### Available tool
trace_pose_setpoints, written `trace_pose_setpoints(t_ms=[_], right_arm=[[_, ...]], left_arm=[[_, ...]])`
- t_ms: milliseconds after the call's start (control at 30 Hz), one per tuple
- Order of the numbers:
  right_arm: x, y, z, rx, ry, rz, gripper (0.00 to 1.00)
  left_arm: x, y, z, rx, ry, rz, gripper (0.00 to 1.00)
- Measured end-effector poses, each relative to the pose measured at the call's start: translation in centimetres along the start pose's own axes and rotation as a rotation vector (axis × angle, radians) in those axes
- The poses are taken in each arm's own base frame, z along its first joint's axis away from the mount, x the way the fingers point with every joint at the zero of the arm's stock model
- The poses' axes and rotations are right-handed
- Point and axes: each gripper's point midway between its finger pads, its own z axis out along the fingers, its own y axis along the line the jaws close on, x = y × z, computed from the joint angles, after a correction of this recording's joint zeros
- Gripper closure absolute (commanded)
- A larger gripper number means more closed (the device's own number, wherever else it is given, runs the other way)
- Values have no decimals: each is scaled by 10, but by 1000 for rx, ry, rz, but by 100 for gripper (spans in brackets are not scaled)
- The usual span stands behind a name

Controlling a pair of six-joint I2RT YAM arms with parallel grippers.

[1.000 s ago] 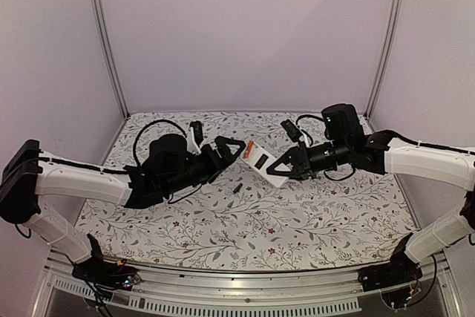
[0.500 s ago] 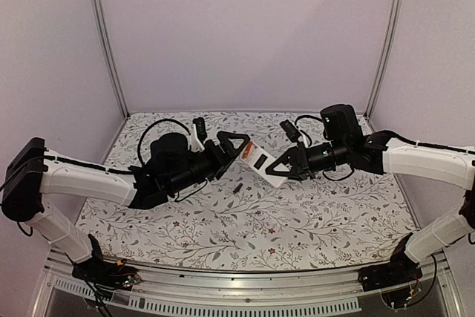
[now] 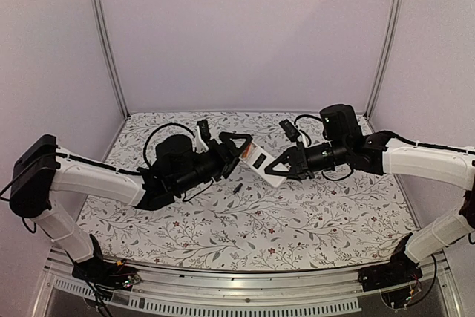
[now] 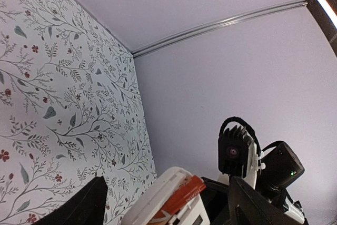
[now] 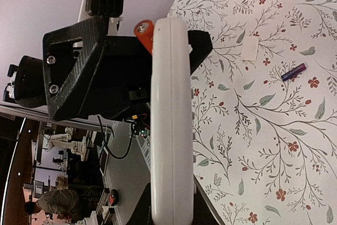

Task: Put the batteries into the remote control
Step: Load the battery into the battery compartment.

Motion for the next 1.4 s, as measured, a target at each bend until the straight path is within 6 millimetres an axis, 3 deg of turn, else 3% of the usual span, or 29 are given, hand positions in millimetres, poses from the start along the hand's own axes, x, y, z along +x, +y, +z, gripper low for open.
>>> trace_pose_setpoints(t_ms=[167, 500, 1400], right_arm=[[0, -1, 1, 9, -4, -2, 100], [3, -5, 2, 21, -4, -2, 100], [2, -1, 0, 29, -18, -39, 100]], left_arm=[[0, -2, 3, 22, -5, -26, 31], [1, 0, 5, 29, -7, -54, 34], [4, 2, 6, 27, 2, -55, 56]])
